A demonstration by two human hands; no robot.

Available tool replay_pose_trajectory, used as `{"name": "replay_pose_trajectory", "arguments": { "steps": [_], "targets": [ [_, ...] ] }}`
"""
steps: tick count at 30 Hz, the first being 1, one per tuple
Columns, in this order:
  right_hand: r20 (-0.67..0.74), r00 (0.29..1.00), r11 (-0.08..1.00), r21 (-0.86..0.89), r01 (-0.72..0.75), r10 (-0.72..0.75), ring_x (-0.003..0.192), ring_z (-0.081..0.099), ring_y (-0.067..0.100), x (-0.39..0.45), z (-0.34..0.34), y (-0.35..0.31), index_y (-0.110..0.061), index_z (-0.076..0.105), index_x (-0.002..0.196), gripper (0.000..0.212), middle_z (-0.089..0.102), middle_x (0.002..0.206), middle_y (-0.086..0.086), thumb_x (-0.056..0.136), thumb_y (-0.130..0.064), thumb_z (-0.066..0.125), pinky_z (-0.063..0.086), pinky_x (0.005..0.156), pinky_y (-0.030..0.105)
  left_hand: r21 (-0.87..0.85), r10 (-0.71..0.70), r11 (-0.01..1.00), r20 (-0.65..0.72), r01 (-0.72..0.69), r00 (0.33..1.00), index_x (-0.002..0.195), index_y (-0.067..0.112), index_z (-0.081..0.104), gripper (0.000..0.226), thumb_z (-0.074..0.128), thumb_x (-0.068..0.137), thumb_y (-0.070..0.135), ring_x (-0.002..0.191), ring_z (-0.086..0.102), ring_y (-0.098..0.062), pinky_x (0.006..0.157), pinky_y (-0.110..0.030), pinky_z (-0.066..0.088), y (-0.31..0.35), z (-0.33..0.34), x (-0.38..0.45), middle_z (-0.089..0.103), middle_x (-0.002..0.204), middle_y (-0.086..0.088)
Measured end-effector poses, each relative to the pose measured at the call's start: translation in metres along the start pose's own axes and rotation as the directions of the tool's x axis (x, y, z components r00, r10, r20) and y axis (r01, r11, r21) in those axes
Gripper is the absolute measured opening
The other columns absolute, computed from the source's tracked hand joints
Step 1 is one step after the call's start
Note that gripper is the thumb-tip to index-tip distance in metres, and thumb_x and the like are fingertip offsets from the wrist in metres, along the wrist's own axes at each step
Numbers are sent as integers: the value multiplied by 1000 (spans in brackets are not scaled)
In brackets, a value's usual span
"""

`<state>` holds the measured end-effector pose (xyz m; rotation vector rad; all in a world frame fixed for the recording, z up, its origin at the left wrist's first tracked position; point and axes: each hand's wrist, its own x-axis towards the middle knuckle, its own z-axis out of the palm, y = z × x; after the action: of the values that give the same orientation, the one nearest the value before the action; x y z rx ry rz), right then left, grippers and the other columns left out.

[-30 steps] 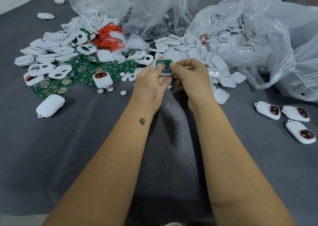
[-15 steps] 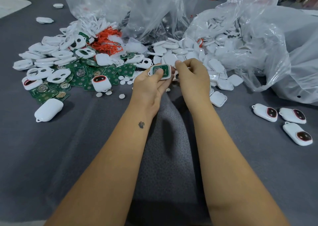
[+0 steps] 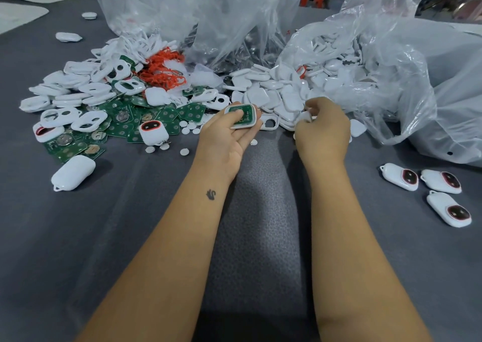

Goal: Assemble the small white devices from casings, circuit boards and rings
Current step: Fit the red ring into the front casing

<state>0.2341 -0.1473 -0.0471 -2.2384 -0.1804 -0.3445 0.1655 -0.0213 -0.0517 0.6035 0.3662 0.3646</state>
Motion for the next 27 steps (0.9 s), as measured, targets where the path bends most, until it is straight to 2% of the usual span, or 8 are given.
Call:
{"name": "replay_pose_trajectory", "arguments": {
  "steps": [3, 6, 9, 14, 18, 21, 25, 27],
  "targets": [
    [11, 995, 946, 309, -99, 101, 93, 63, 10, 1, 0, -2, -12, 64, 120, 35, 67, 111, -1, 86, -9, 64, 48, 85, 22, 6, 6, 1000, -7, -6, 1000, 109, -4, 55, 15, 47, 96, -7, 76, 74, -24, 67, -31, 61, 0, 0, 0, 71, 88, -19],
    [158, 971, 739, 629, -240, 181, 80, 65, 7, 1, 0, -4, -8, 71, 107, 22, 73, 92, 1, 85, -6, 68, 53, 75, 21, 21, 16, 1000, -12, -16, 1000, 104, -3, 57, 13, 48, 96, -7, 77, 74, -24, 67, -30, 61, 1, 1, 0, 73, 83, -17],
    [299, 952, 506, 813, -287, 60, 88, 64, 16, 0, 0, -8, -8, 68, 97, 13, 70, 92, 7, 90, 1, 61, 52, 83, 23, 49, 31, 998, -11, -30, 999, 101, -2, 58, 13, 48, 95, -7, 77, 74, -25, 68, -30, 61, 0, 1, 0, 73, 83, -16],
    [384, 916, 271, 900, -341, -121, 92, 62, 24, -4, -2, -14, -13, 61, 96, 18, 64, 97, 11, 97, 0, 50, 54, 90, 34, 39, 25, 999, -7, -25, 1000, 101, -3, 58, 12, 48, 96, -7, 77, 73, -24, 70, -31, 61, 0, 1, 0, 72, 84, -17],
    [386, 904, 277, 903, -329, -186, 92, 63, 23, -6, -2, -15, -12, 63, 99, 19, 66, 95, 9, 96, 2, 50, 53, 92, 36, 36, 18, 999, -8, -18, 1000, 101, -3, 58, 12, 47, 96, -7, 76, 73, -25, 67, -30, 61, 0, 1, -1, 71, 86, -19],
    [391, 892, 337, 891, -304, -228, 90, 64, 21, -7, -1, -16, -11, 65, 104, 24, 68, 99, 10, 96, 4, 49, 56, 85, 30, 45, 9, 999, -5, -9, 1000, 97, -1, 59, 12, 48, 95, -6, 72, 73, -24, 64, -30, 60, 0, 2, -1, 72, 80, -16],
    [388, 908, 444, 849, -286, -158, 74, 66, 18, -6, 3, -17, -1, 56, 125, 33, 64, 93, 14, 94, 10, 49, 56, 72, 25, 98, 8, 995, -6, -7, 1000, 92, 3, 62, 15, 49, 95, -5, 69, 73, -21, 68, -30, 61, 0, 2, 0, 73, 74, -12],
    [363, 925, 482, 834, -269, -112, 69, 65, 18, -6, 5, -15, -4, 54, 122, 31, 65, 82, 10, 93, 10, 51, 56, 69, 27, 106, 7, 994, -8, -6, 1000, 93, 3, 62, 15, 49, 94, -5, 70, 73, -22, 70, -31, 61, 0, 3, 0, 73, 74, -12]
  ]
}}
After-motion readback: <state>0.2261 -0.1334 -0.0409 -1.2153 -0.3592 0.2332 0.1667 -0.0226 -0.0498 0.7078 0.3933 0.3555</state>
